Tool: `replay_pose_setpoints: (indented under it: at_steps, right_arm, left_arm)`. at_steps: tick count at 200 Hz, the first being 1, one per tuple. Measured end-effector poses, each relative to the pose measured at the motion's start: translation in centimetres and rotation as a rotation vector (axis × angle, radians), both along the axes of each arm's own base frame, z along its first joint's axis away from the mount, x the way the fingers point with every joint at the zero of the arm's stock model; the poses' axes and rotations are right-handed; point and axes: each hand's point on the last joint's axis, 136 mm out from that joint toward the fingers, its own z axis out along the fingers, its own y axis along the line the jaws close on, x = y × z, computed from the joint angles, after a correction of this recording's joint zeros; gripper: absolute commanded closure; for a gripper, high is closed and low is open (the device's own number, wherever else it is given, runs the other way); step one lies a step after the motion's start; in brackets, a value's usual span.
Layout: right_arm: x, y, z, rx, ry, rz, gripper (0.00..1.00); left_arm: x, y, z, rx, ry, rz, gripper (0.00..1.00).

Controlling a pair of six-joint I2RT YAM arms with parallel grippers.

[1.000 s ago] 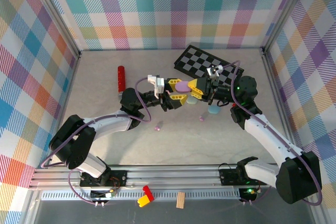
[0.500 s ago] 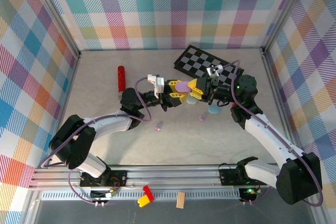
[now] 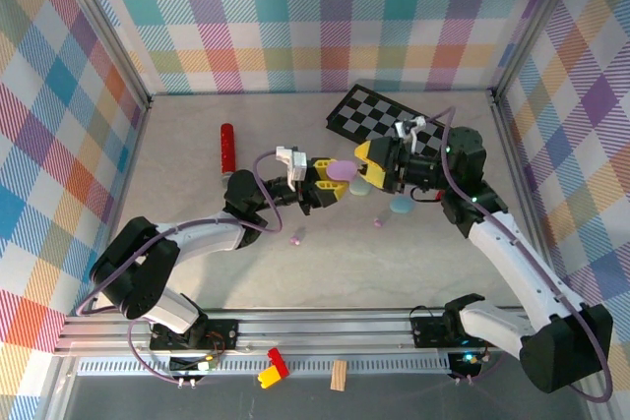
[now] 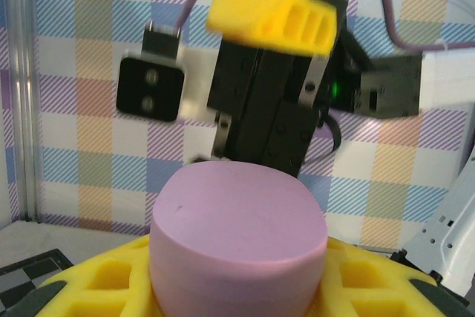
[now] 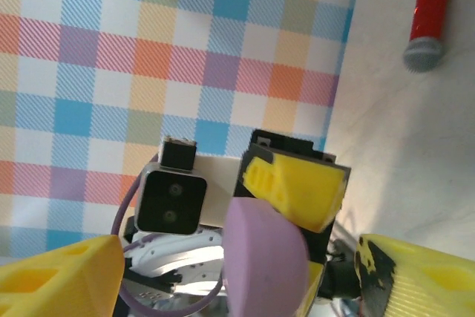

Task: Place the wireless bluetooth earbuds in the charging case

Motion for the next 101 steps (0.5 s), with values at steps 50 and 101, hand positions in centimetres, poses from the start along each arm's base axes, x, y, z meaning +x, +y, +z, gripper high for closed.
replay_pose_setpoints:
  at_steps: [50,101]
  right_arm:
    - [-1.1,-0.2,2.7,-0.294,-0.42,0.042,0.1]
    - [-1.8,3.0,-0.3,-0.553,-0.614,0.189,0.1]
  left_arm:
    - [0.3,1.1,-0.4,0.017,-0.005,-0.007,0.63]
    - [0.6,1.6,-0.7,0.026,-0.005,-0.002,0.63]
